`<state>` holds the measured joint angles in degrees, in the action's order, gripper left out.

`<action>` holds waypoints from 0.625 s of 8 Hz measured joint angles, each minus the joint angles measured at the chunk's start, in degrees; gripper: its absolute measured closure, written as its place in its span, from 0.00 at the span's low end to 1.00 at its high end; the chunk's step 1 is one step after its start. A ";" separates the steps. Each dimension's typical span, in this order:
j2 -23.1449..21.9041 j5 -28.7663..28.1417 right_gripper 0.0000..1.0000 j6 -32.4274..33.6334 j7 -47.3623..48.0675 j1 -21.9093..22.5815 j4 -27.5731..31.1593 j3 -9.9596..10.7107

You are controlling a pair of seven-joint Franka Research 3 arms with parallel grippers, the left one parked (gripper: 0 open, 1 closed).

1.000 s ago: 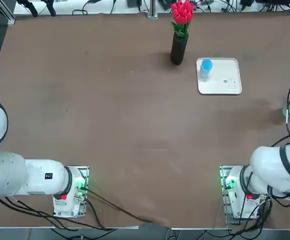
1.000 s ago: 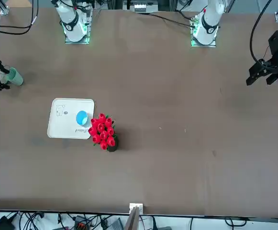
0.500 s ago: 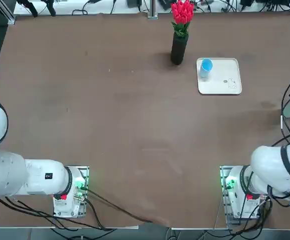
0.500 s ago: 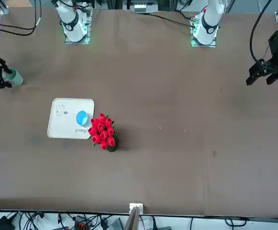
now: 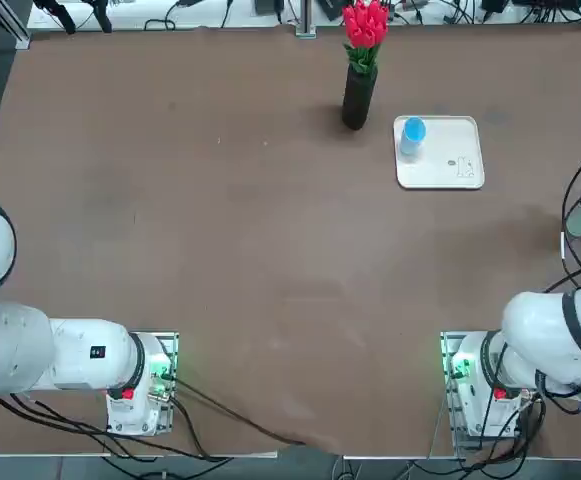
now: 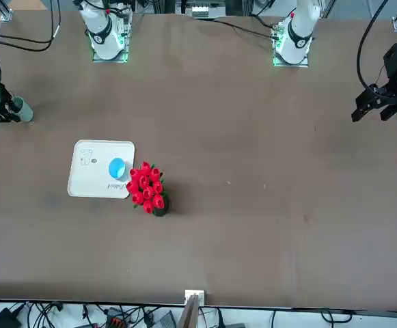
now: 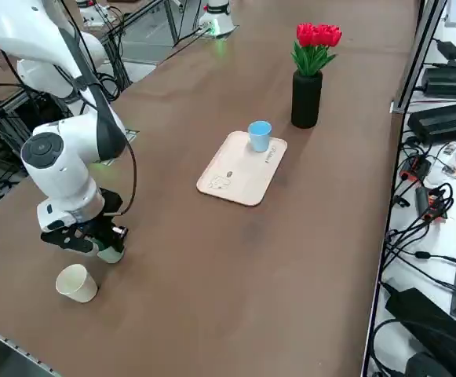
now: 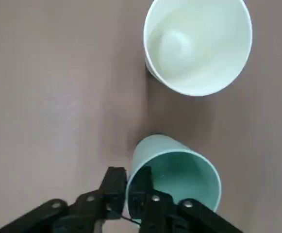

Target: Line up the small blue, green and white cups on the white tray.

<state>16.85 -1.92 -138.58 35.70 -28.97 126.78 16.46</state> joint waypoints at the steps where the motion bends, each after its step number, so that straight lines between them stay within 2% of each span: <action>1: -0.11 0.00 0.98 0.08 0.01 0.01 -0.04 0.00; 2: -0.32 0.00 0.98 1.12 -0.01 0.04 -0.31 -0.08; 3: -1.06 -0.01 0.98 4.92 -0.05 0.09 -1.39 -0.42; 4: -2.35 -0.08 0.98 11.45 -0.13 0.20 -3.71 -1.54; 5: -3.73 -0.53 0.98 18.52 0.01 0.72 -7.03 -3.90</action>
<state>13.12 -2.45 -120.05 35.71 -28.25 119.75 12.55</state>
